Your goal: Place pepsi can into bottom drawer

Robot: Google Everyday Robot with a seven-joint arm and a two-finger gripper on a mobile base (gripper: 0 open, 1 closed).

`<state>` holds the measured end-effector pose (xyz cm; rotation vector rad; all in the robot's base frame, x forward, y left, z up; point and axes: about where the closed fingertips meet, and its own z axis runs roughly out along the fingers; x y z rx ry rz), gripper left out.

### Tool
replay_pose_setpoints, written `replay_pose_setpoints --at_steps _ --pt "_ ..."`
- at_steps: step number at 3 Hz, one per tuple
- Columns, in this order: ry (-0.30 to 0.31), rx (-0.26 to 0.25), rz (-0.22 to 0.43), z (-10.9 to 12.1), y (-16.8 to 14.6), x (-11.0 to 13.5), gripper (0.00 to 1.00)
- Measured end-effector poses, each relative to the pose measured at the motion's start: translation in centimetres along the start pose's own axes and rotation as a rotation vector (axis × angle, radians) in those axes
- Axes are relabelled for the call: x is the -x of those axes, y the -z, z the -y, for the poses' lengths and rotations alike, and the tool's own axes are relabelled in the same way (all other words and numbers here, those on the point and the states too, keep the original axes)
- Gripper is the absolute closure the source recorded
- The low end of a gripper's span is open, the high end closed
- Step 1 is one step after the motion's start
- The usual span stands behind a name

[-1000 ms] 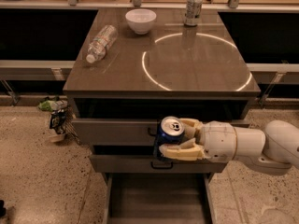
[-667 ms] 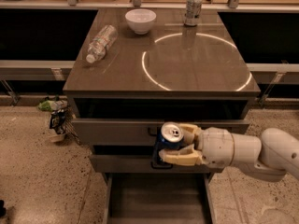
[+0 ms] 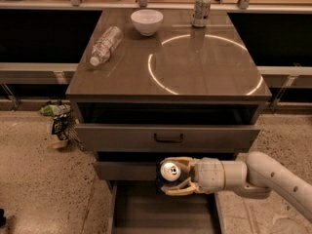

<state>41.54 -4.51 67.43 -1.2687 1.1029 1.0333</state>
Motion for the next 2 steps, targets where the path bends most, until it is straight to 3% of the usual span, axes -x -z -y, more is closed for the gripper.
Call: replay_pose_setpoints --at_steps 1,2 --pt "0.057 0.046 -0.038 -1.48 -0.41 -3.73 1.0" --pt "0.057 0.044 -0.034 -1.62 -0.43 -3.91 1.0"
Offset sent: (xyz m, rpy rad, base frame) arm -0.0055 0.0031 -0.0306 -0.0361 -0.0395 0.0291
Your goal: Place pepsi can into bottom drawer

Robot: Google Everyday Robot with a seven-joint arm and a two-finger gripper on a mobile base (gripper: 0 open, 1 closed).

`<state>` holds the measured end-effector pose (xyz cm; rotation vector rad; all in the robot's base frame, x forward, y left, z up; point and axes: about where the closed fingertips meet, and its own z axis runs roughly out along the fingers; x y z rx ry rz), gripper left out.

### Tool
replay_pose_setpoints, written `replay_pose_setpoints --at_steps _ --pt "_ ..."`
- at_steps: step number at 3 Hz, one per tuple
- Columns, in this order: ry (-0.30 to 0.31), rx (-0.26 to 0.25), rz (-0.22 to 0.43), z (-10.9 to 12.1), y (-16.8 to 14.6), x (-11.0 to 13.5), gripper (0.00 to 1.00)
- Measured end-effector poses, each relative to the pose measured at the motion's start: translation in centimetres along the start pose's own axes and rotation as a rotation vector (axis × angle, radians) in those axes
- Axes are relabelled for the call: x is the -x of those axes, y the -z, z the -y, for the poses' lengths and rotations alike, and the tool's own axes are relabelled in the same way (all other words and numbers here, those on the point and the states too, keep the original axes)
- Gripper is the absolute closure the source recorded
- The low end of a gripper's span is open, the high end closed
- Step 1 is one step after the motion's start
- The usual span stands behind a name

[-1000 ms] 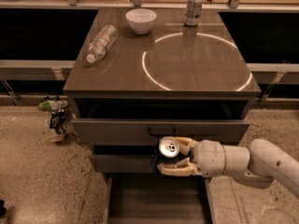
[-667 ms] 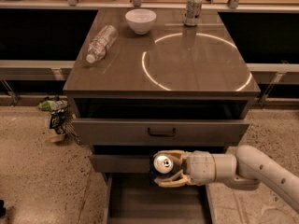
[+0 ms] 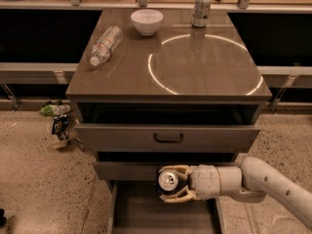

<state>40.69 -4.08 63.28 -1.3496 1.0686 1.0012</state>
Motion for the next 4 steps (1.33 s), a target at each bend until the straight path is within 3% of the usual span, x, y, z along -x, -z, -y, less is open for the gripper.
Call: replay_pose_setpoints --at_steps 1,2,3,4 --pt "-0.005 -0.059 0.079 -3.1 -0.5 -3.8 1.0" --pt "-0.004 -0.059 0.132 -6.4 -1.2 -8.3 1.0" --pt "-0.037 -0.022 0.114 -8.7 -2.1 -13.1 1.0" --pt "-0.096 -0.024 0.052 -9.9 -2.0 -18.2 1.0"
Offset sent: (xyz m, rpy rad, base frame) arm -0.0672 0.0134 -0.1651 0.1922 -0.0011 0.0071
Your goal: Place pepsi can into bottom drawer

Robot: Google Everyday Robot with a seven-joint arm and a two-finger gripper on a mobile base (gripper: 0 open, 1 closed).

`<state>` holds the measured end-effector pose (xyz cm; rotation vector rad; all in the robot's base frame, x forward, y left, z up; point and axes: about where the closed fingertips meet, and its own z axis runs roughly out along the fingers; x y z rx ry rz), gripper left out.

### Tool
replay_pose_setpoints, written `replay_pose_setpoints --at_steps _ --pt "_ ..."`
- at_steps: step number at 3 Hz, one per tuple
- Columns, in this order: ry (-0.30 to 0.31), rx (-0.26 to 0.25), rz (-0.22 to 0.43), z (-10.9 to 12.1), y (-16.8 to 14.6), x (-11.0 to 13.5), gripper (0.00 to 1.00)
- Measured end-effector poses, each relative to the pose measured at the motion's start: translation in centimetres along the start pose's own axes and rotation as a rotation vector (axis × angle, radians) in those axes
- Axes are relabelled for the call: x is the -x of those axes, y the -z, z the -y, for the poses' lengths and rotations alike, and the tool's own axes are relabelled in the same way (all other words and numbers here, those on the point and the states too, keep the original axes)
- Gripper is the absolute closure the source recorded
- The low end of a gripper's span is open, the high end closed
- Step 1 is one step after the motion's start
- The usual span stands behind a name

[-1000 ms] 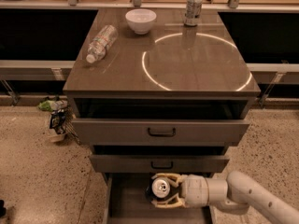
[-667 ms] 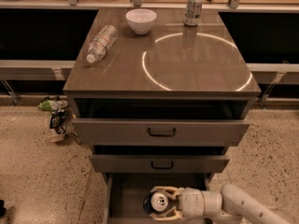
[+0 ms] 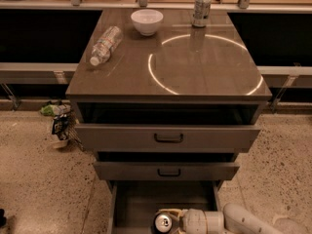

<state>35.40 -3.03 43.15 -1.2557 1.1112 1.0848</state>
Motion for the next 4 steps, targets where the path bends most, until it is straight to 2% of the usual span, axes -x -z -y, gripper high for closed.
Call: replay_pose_setpoints --at_steps 1,2,4 --pt "-0.077 -0.092 -0.116 -0.7 1.3 -4.0 1.0" --pt "-0.072 -0.117 -0.146 0.2 1.3 -4.8 1.0" --pt "-0.063 -0.123 -0.15 2.7 2.0 -9.1 1.0"
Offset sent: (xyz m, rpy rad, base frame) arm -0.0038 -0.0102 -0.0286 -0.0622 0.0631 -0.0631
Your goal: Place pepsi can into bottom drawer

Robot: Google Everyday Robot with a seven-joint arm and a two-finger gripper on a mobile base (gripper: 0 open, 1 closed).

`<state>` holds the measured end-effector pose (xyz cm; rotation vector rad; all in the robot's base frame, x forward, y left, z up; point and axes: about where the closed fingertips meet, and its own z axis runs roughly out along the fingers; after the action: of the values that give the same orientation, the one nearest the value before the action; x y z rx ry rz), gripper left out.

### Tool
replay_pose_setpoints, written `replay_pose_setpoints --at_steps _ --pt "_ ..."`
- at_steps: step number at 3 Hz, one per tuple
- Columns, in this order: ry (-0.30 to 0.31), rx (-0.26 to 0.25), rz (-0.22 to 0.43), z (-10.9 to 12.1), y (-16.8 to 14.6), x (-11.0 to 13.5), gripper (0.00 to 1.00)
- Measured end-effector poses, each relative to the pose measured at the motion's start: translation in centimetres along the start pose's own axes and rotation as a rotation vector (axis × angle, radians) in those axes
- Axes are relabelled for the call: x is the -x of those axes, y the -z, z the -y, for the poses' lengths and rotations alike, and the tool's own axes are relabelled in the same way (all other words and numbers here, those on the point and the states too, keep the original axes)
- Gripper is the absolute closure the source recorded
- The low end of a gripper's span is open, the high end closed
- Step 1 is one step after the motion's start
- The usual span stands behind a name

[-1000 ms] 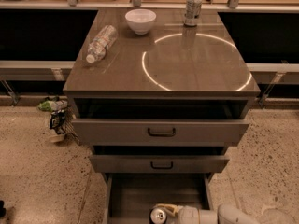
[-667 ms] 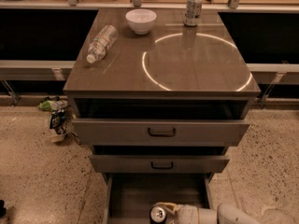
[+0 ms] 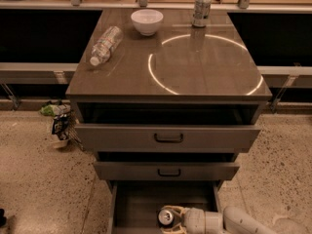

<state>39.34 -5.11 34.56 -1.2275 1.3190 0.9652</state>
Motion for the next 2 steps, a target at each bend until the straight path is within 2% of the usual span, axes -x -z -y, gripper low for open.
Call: replay_pose_setpoints --at_steps 2 --pt "0.013 -0.045 -0.037 3.4 1.1 -3.3 1.0"
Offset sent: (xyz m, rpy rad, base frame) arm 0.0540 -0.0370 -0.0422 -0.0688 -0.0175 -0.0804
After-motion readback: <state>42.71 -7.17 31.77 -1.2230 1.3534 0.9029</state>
